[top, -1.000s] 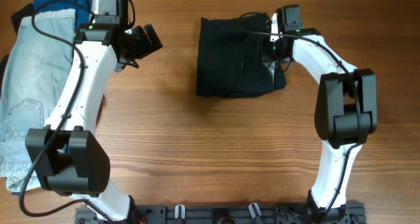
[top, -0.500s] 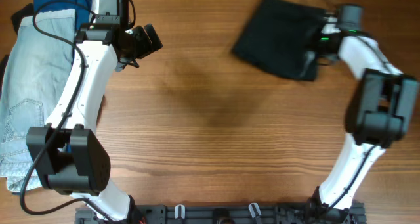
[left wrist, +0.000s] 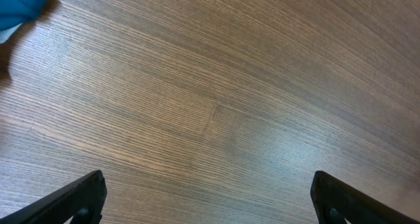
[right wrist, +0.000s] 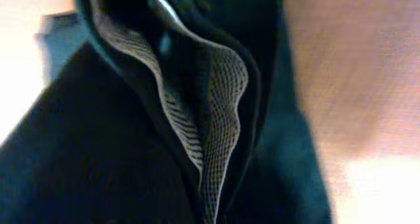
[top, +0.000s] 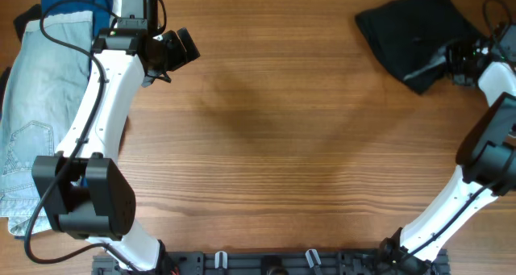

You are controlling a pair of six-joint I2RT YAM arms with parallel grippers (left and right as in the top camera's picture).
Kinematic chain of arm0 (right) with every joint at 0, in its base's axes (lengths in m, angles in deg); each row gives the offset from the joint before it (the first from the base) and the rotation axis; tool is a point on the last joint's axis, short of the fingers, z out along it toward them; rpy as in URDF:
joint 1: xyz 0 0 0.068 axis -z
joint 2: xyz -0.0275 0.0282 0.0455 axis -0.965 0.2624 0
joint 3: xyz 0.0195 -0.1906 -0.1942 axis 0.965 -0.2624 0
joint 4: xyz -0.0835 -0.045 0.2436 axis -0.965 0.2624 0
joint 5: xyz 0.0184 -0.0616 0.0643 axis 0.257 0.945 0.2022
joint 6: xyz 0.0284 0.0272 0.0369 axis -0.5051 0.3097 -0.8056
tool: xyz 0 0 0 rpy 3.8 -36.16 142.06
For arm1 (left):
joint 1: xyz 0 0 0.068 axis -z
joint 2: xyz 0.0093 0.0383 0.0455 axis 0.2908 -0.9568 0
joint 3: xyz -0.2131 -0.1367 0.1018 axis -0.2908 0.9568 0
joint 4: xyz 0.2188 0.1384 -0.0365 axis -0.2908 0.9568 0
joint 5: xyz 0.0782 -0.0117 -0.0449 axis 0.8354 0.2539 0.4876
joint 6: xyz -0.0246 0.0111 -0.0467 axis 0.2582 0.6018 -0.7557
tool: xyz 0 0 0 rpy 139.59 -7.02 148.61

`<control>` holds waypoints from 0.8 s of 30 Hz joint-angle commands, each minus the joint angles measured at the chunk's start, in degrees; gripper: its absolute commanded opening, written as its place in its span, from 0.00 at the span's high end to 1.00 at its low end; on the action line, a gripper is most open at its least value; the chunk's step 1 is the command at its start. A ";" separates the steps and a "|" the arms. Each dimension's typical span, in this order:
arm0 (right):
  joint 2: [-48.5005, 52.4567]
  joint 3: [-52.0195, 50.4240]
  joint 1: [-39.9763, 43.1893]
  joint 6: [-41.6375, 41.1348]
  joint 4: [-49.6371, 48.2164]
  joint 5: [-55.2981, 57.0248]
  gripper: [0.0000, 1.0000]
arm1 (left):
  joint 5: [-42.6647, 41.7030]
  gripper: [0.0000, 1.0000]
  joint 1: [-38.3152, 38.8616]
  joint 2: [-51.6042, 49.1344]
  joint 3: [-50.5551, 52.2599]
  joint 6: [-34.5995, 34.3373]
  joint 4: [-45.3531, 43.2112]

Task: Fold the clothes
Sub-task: 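Grasp the folded shorts with the right gripper and drag them to the top-right corner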

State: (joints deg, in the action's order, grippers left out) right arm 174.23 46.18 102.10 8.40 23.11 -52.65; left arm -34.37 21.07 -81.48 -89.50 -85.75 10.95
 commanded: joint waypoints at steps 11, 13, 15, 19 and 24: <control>-3.61 0.02 3.63 -3.54 -2.29 12.72 0.96 | 0.55 0.00 0.87 -0.87 -0.11 0.87 -1.14; -4.22 0.02 4.90 -3.54 0.35 14.62 0.96 | 0.55 0.00 1.29 -0.87 -0.11 0.70 -1.75; -4.20 0.02 5.33 -1.90 0.94 14.58 0.96 | 0.57 0.00 1.92 -0.87 -0.11 0.70 -2.54; -4.09 0.00 2.62 -0.50 -0.02 15.06 0.96 | 0.57 0.00 2.49 -0.87 -0.11 0.70 -3.43; -4.07 0.02 -2.08 4.22 -3.17 16.33 0.96 | 0.57 0.00 2.49 -0.87 -0.11 0.72 -3.39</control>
State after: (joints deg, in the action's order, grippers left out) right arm 172.46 46.07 102.67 8.90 20.62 -37.20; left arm -34.37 23.34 -81.54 -89.50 -85.75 7.70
